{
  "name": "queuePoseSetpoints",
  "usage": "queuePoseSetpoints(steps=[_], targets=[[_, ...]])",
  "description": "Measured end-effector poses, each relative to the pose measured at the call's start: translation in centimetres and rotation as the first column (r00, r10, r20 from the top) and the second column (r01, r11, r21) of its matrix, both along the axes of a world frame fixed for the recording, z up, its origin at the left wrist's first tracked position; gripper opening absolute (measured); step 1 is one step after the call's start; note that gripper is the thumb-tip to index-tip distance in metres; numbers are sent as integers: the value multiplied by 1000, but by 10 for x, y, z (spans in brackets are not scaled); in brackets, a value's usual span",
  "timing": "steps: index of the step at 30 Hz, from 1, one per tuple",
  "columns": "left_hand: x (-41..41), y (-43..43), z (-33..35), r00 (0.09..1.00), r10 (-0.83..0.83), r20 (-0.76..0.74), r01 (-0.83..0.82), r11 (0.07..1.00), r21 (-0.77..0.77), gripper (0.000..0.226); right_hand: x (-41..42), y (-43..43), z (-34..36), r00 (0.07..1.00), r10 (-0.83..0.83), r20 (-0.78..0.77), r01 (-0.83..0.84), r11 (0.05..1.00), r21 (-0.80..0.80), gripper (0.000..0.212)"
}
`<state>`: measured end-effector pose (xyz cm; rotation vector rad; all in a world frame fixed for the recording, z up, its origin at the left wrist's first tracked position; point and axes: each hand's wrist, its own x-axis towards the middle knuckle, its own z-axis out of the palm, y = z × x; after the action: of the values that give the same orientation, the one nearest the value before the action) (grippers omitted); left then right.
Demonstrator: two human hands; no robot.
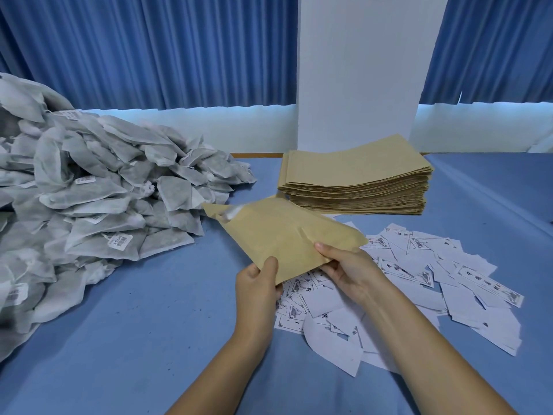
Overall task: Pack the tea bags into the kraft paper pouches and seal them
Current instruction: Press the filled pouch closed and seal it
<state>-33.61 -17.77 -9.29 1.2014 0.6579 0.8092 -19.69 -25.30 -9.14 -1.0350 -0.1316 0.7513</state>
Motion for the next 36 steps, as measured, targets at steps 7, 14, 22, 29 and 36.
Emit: queuePoseSetpoints(steps=[7, 14, 22, 29, 36], targets=[[0, 0, 0, 995, -61, -79, 69, 993, 98, 34, -4, 1, 2, 991, 134, 11, -134, 985, 107, 21], [-10, -1, 17, 998, -21, 60, -6, 909, 417, 26, 0, -6, 16, 988, 36, -152, -9, 985, 172, 17], [-4, -1, 66, 970, -2, 243, -77, 945, 318, 50, -8, -13, 42, 969, 91, -230, -49, 982, 181, 6], [26, -41, 102, 972, 75, 225, -150, 928, 340, 32, -1, -47, 60, 990, 97, -104, -64, 955, 289, 25], [65, -109, 133, 1000, 15, -21, 3, 745, 667, 38, 19, -113, 68, 993, 69, -99, -24, 916, 401, 21]])
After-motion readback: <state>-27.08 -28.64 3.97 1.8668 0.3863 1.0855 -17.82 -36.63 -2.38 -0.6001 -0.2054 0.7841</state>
